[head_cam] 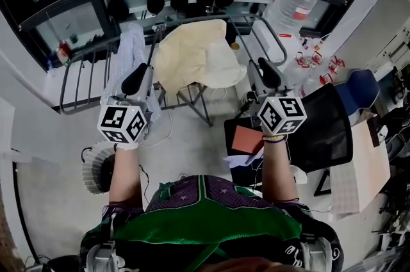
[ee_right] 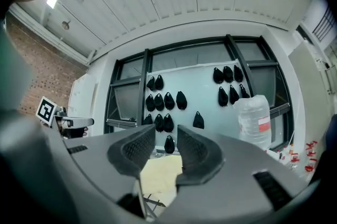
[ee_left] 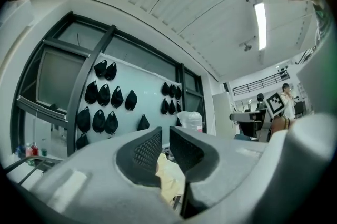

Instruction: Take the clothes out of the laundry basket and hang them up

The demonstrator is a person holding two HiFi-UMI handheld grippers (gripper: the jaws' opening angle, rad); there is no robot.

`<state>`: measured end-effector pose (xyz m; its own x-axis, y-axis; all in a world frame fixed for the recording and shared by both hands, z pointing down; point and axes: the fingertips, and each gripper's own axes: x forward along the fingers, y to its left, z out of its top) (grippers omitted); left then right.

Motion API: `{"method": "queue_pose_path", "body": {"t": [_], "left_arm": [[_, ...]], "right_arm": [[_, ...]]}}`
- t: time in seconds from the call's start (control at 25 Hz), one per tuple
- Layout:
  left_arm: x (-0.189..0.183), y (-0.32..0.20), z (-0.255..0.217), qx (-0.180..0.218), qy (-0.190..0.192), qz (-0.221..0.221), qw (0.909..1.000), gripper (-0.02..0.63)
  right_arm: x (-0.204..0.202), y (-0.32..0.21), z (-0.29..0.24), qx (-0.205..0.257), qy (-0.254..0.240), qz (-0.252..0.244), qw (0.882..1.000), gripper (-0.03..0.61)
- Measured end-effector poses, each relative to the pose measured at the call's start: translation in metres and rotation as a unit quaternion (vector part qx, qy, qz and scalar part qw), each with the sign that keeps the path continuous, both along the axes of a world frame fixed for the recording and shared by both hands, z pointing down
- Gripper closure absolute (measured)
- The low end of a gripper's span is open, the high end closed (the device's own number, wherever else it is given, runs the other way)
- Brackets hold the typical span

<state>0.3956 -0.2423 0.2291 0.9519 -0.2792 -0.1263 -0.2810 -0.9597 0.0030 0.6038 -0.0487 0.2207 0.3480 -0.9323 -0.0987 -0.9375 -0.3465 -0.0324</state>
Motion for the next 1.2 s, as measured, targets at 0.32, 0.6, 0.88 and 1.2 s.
{"method": "queue_pose_path", "body": {"t": [0.32,0.6,0.88,1.2], "left_arm": [[-0.007,0.054,-0.001,-0.001,0.017,-0.014,0.9998,0.595],[-0.004,0.082,-0.004,0.013,0.011,-0.025,0.9995,0.595],[-0.002,0.099,-0.005,0.029,0.006,-0.026,0.9992,0.594],[-0.003,0.100,-0.005,0.038,-0.001,-0.029,0.9989,0.594]], "right_arm": [[-0.015,0.047,0.002,0.019,-0.001,-0.030,0.999,0.535],[-0.017,0.077,-0.005,0.022,0.018,-0.023,0.999,0.577],[-0.015,0.090,-0.009,0.026,0.023,-0.016,0.999,0.577],[-0.014,0.089,-0.010,0.030,0.022,-0.015,0.999,0.577]]}}
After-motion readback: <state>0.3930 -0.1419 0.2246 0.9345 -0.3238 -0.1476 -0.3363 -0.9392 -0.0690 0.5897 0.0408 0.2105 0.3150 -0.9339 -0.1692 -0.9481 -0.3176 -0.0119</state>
